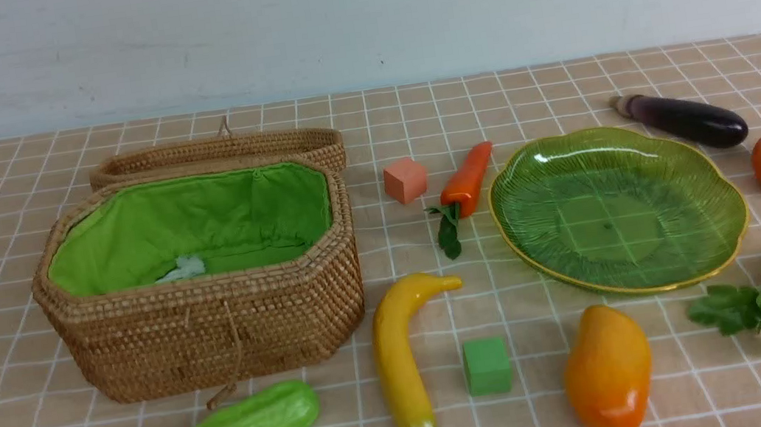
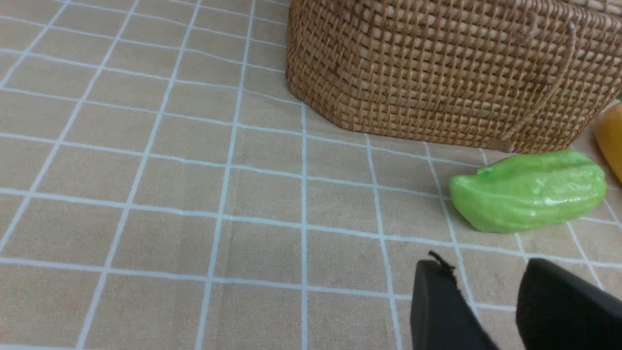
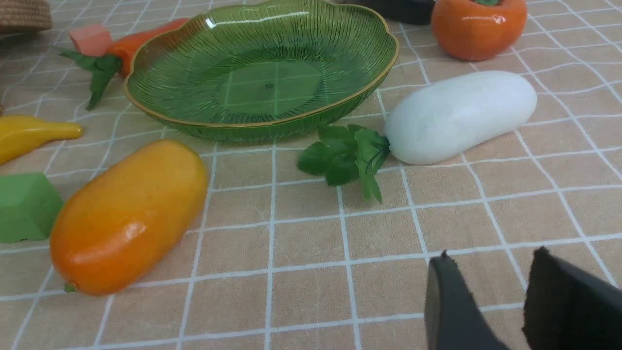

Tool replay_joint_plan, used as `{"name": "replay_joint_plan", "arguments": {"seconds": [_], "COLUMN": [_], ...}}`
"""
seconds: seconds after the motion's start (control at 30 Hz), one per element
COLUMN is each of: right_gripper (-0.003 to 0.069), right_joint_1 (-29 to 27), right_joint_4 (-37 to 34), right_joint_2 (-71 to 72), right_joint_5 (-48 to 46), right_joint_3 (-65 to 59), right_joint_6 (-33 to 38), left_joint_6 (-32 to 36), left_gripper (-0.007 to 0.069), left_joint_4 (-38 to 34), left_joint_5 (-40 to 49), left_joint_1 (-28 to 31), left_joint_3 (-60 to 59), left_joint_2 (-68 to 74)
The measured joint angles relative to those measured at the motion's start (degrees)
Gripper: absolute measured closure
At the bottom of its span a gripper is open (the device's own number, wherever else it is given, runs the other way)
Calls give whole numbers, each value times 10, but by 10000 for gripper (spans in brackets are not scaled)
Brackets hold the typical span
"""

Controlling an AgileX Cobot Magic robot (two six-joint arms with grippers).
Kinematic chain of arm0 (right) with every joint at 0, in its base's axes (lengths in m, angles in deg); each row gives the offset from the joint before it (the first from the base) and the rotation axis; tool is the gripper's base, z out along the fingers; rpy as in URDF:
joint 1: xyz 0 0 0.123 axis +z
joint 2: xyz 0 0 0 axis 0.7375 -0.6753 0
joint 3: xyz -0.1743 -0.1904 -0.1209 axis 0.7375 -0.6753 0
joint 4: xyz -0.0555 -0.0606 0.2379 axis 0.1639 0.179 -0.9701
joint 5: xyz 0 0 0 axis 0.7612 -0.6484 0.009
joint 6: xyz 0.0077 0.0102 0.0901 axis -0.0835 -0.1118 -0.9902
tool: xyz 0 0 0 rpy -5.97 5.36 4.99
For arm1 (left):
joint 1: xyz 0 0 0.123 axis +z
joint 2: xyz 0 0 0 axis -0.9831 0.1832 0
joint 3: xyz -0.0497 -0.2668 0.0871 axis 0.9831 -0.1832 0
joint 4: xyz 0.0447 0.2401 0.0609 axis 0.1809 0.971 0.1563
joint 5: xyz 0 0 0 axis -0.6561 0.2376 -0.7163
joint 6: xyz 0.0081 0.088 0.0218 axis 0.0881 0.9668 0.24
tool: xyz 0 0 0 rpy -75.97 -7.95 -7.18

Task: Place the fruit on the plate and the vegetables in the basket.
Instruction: Take a chayote with your left arm and place it on the basket on the left.

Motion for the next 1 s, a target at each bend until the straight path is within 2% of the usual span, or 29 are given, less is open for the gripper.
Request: {"name": "replay_joint_plan", "arguments": {"seconds": [1.0], "right_gripper": [417], "right_joint_1": [0], "right_joint_4": [0], "right_joint_2": [0], "right_joint_5": [-1], "right_joint_3": [0], "right_joint_6": [0], "left_joint_6": [0], "left_gripper": [386], "left_joint_4": [0], "left_joint_5": [-6], "left_joint_1": [0], "left_joint_3": [0], "left_joint_2": [0]}}
